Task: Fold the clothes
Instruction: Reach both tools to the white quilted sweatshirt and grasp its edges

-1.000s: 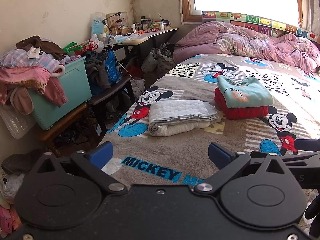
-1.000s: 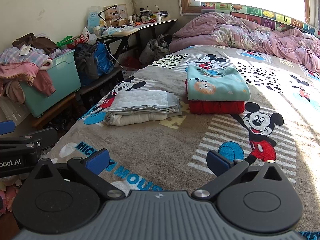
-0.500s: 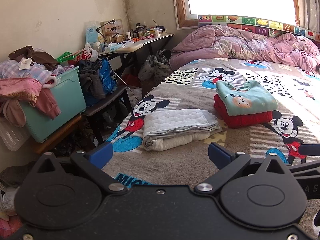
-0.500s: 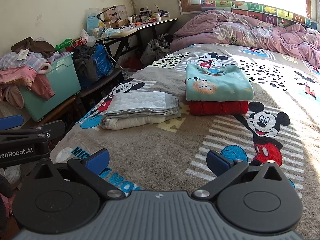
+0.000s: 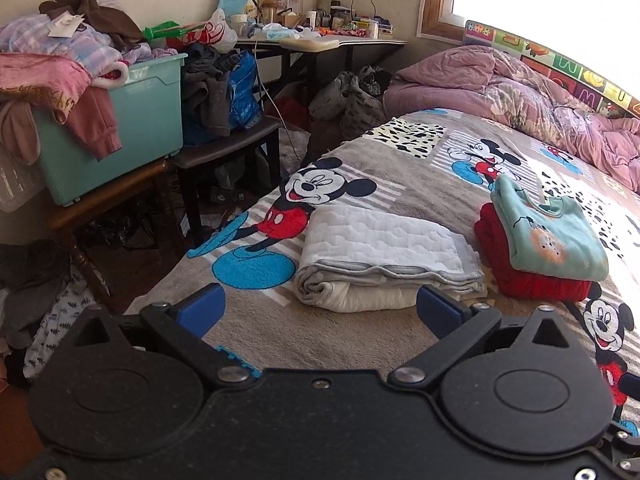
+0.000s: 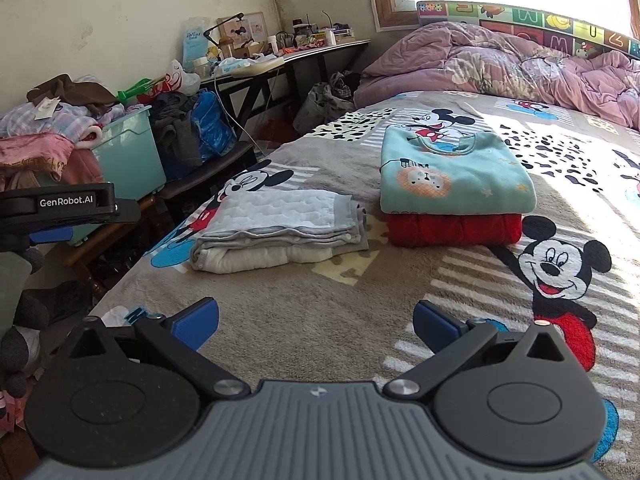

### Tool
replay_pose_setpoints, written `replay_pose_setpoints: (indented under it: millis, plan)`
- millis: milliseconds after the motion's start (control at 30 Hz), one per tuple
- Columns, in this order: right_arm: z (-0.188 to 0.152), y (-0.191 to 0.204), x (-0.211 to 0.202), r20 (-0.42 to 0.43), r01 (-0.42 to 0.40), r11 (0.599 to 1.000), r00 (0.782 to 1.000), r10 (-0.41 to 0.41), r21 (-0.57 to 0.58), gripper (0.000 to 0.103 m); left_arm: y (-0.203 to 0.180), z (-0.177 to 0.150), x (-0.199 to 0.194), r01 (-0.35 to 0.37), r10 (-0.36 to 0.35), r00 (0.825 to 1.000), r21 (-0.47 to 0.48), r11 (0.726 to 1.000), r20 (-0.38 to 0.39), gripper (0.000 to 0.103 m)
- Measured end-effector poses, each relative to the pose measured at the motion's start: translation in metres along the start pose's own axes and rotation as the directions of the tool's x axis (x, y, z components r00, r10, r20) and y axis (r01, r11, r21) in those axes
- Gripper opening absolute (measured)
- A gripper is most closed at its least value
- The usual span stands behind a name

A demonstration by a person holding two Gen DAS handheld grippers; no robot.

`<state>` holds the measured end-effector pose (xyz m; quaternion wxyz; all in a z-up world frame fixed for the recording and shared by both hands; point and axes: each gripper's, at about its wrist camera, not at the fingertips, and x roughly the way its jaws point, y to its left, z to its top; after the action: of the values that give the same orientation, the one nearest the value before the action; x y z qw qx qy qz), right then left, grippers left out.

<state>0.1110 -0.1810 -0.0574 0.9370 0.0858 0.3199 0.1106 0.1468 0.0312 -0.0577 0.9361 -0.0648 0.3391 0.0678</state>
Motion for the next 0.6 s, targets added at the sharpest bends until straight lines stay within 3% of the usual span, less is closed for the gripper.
replay_pose_setpoints:
  millis: [100, 267, 500, 533, 600]
  plan:
    - [-0.002, -0.006, 0.009, 0.042, -0.026, 0.999, 0.999, 0.025, 0.025, 0.102, 0.004, 0.001, 0.017, -0.008, 0.008, 1.000, -0.006, 1.000, -0.017, 0.103]
    - [-0.005, -0.013, 0.031, 0.037, -0.055, 0.997, 0.998, 0.053, 0.056, 0.103, 0.004, -0.003, 0.049, -0.021, 0.022, 0.999, 0.026, 0.999, -0.028, 0.101]
    - [-0.005, -0.016, 0.053, 0.063, -0.080, 0.996, 0.995, 0.078, 0.025, 0.103, 0.011, -0.002, 0.094, 0.036, -0.038, 0.999, -0.135, 0.990, -0.015, 0.100]
    - [-0.004, -0.017, 0.054, 0.072, -0.083, 0.996, 0.994, 0.081, 0.026, 0.103, 0.010, -0.001, 0.101, 0.046, -0.050, 0.999, -0.160, 0.986, -0.021, 0.098]
    - [-0.004, -0.022, 0.059, 0.073, -0.093, 0.995, 0.993, 0.089, 0.041, 0.103, 0.006, -0.001, 0.113, 0.046, -0.052, 0.998, -0.177, 0.983, -0.031, 0.085]
